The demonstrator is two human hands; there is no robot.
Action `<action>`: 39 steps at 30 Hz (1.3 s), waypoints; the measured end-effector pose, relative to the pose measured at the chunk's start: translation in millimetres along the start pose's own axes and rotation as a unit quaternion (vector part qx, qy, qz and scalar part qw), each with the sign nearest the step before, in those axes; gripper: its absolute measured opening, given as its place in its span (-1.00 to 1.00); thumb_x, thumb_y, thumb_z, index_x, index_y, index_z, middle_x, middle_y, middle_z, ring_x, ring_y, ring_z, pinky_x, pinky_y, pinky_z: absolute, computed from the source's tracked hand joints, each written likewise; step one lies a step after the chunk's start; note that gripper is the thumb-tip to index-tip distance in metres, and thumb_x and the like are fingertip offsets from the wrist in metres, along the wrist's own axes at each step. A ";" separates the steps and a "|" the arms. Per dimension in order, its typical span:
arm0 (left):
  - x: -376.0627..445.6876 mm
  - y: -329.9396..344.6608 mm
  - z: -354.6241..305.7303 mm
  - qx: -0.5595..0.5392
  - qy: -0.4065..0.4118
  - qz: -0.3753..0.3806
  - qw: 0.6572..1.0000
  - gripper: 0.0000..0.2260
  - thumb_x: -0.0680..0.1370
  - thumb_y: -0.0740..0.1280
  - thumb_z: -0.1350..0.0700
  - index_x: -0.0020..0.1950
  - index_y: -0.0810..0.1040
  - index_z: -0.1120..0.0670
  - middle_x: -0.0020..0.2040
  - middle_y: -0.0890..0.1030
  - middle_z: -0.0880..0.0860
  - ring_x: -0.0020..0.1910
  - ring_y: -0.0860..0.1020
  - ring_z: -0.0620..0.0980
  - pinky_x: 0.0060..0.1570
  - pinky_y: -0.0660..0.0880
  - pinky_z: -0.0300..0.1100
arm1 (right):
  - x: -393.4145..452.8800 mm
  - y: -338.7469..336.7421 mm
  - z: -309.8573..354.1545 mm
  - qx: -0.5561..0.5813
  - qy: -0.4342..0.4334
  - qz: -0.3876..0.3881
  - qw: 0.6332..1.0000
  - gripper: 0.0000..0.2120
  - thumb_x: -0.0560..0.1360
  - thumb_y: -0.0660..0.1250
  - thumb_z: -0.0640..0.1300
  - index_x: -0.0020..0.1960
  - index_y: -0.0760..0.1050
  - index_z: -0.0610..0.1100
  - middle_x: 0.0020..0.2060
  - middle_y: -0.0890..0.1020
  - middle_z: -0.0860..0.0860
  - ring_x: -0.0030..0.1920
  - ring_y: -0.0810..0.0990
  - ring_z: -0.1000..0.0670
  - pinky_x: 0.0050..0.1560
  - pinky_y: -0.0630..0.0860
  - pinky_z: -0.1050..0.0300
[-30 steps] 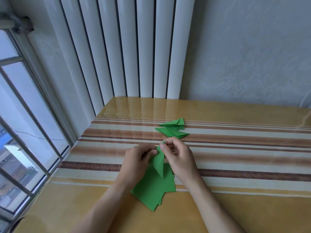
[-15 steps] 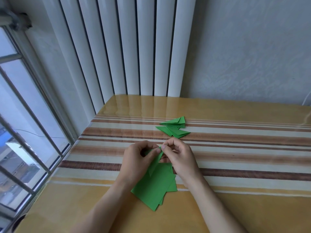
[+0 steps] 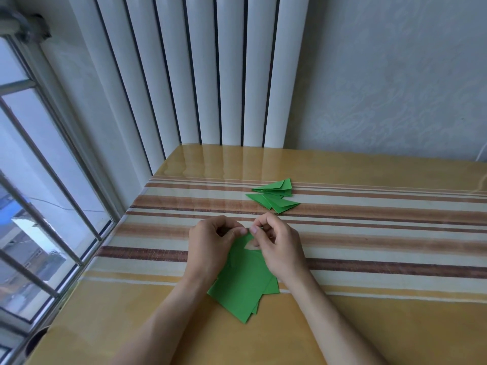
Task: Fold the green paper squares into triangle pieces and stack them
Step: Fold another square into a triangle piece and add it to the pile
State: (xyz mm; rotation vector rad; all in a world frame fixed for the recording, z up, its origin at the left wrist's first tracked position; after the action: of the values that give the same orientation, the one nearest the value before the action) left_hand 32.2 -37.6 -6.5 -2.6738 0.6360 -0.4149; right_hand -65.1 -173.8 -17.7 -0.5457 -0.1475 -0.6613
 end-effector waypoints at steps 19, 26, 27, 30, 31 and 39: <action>-0.1 -0.7 -4.8 0.066 0.032 -0.004 0.997 -0.94 0.58 0.47 0.19 -0.05 0.74 0.07 -0.20 0.70 -0.15 -0.19 0.59 -0.39 -0.23 0.44 -0.52 | 0.6 0.4 -2.0 -0.012 -0.007 -0.020 1.000 -0.94 0.59 0.45 -0.13 -0.06 0.62 -0.08 -0.22 0.65 0.13 -0.20 0.59 0.16 -0.23 0.41 0.40; 0.1 -1.3 -7.8 0.065 0.055 0.027 0.996 -0.89 0.58 0.45 0.23 -0.08 0.75 0.06 -0.22 0.71 -0.14 -0.21 0.62 -0.24 -0.27 0.47 -0.41 | 0.8 3.6 -2.6 -0.029 -0.040 -0.002 0.999 -0.91 0.58 0.46 -0.14 -0.09 0.60 -0.10 -0.19 0.65 0.10 -0.14 0.61 0.10 -0.18 0.52 0.20; -0.7 -1.3 -8.5 0.062 0.055 0.030 0.996 -0.91 0.59 0.45 0.20 -0.07 0.74 0.05 -0.21 0.71 -0.14 -0.20 0.61 -0.25 -0.26 0.46 -0.43 | 1.3 2.7 -2.4 -0.030 -0.040 -0.002 0.999 -0.91 0.59 0.45 -0.15 -0.09 0.60 -0.09 -0.19 0.65 0.11 -0.13 0.61 0.11 -0.17 0.50 0.24; -2.3 -0.3 -8.7 0.062 0.047 0.025 0.997 -0.92 0.59 0.46 0.15 -0.09 0.71 0.04 -0.23 0.69 -0.13 -0.18 0.61 -0.24 -0.26 0.46 -0.45 | 2.0 0.3 -2.8 -0.023 -0.030 0.002 0.999 -0.91 0.59 0.44 -0.14 -0.10 0.61 -0.07 -0.19 0.66 0.13 -0.10 0.61 0.13 -0.15 0.46 0.33; -1.9 -0.3 -7.6 0.064 0.042 0.018 0.997 -0.92 0.59 0.46 0.16 -0.10 0.71 0.05 -0.24 0.69 -0.12 -0.19 0.61 -0.21 -0.28 0.46 -0.44 | 1.7 0.4 -2.6 -0.021 -0.029 0.003 0.999 -0.90 0.59 0.44 -0.13 -0.10 0.61 -0.07 -0.19 0.66 0.13 -0.11 0.61 0.13 -0.14 0.48 0.31; 2.4 -6.1 -9.0 0.059 0.035 -0.022 0.997 -0.83 0.56 0.49 0.22 -0.19 0.68 -0.01 -0.36 0.63 -0.14 -0.40 0.51 -0.24 -0.41 0.39 -0.39 | 2.7 -0.9 -9.4 0.027 0.045 -0.016 0.998 -0.92 0.62 0.42 -0.11 -0.05 0.64 -0.06 -0.19 0.67 0.10 -0.14 0.62 0.09 -0.17 0.48 0.28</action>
State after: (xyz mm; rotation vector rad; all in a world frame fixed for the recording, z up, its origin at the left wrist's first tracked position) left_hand 33.3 -36.1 4.4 -2.5743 0.5549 -0.5421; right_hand -63.9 -180.8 -24.5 -0.4617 -0.0885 -0.7098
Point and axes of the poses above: each hand's wrist, its own x-axis towards the middle knuckle, its own y-axis out of the palm, z = x × y, the point moved 3 cm from there along x, towards the middle knuckle
